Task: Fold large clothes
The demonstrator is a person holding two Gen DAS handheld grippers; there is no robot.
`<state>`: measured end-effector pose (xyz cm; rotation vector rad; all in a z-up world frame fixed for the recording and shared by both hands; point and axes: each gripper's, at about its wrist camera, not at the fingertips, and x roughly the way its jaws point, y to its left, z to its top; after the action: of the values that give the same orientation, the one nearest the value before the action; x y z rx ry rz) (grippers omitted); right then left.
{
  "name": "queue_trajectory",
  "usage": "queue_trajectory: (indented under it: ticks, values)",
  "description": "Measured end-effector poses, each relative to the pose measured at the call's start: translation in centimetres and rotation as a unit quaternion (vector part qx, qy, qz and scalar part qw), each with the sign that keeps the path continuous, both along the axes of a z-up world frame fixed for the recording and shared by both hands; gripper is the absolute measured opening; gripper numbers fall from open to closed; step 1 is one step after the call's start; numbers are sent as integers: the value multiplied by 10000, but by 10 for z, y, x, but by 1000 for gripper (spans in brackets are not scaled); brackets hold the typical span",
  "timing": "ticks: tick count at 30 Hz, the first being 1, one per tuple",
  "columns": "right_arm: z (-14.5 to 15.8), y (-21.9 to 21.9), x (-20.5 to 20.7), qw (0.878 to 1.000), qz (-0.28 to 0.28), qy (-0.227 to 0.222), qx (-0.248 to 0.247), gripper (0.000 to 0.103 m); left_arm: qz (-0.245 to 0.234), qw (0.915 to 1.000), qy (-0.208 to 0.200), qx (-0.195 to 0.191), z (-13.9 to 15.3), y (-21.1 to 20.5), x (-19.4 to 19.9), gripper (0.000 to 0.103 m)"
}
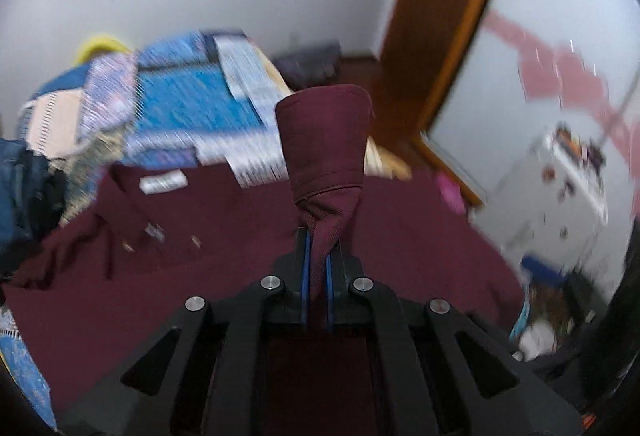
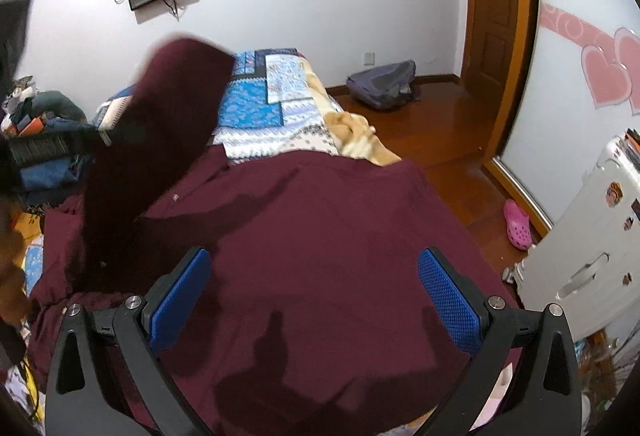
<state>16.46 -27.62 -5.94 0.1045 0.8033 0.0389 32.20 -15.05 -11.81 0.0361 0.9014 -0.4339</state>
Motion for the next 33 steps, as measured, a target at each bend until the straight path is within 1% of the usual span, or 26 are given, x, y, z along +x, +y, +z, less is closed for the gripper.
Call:
queue_trajectory:
  ticks: [2,4,6,7,9,10,11,12,14,16,19,20,21,23,24,26,27,28,29,30,31,32,33]
  values:
    - [-4,-4,-1,10000,-17,70,0,103,-284,9990,276,207,-19,-15,-6,6]
    - [-6,-6,-2,9999,7,130,32,103,-444,9975,445,330,-27,-21,-11,12]
    - [-7,-8,-3,9998,41,163,82,103,-554,9966,473,389,-27,-22,-18,24]
    - [-7,-8,-4,9998,51,171,101,103,-608,9964,428,406,-23,-20,-23,29]
    - [-5,-8,-4,9996,98,180,191,103,-611,9970,215,425,-12,-12,-33,47]
    - [-4,-7,-4,9994,138,177,262,103,-544,9977,18,407,-2,-1,-40,51]
    - [-4,-6,-4,9992,173,175,328,103,-476,9981,-94,386,5,7,-43,59]
    - [-3,-5,-2,9987,223,183,431,103,-397,9984,-183,365,11,18,-44,64]
    - [-5,-2,2,9968,361,235,674,103,-119,9985,-365,379,20,47,-48,66]
    - [-8,1,8,9935,509,363,949,103,252,9969,-512,550,24,82,-54,66]
    - [-19,6,21,9860,626,632,1410,103,919,9908,-556,828,20,141,-61,67]
    - [-24,8,25,9837,619,710,1530,103,1156,9877,-525,908,17,160,-64,67]
    - [-28,10,28,9810,585,792,1673,101,1517,9819,-460,1035,12,189,-68,67]
    - [-41,9,38,9731,427,992,2033,97,2004,9728,-340,1111,2,228,-75,67]
    - [-47,8,42,9693,254,1103,2182,93,2262,9676,-252,1096,-4,250,-80,67]
    - [-58,6,49,9635,-68,1212,2386,86,2778,9542,-92,1102,-18,292,-89,67]
    - [-59,4,50,9632,-222,1180,2404,79,3063,9457,18,1092,-28,316,-96,67]
    - [-59,2,52,9647,-360,1117,2360,69,3241,9400,114,1058,-36,330,-100,67]
    - [-57,2,54,9668,-480,1084,2265,63,3448,9336,244,945,-47,347,-105,67]
    - [-56,2,57,9680,-558,1070,2198,53,3536,9309,332,854,-54,356,-107,67]
    - [-55,3,60,9685,-582,1068,2175,46,3626,9278,490,727,-66,367,-110,67]
    - [-54,4,63,9692,-568,1062,2147,42,3659,9262,638,654,-76,372,-111,67]
    - [-51,6,66,9712,-503,1044,2083,35,3657,9255,796,587,-86,375,-111,67]
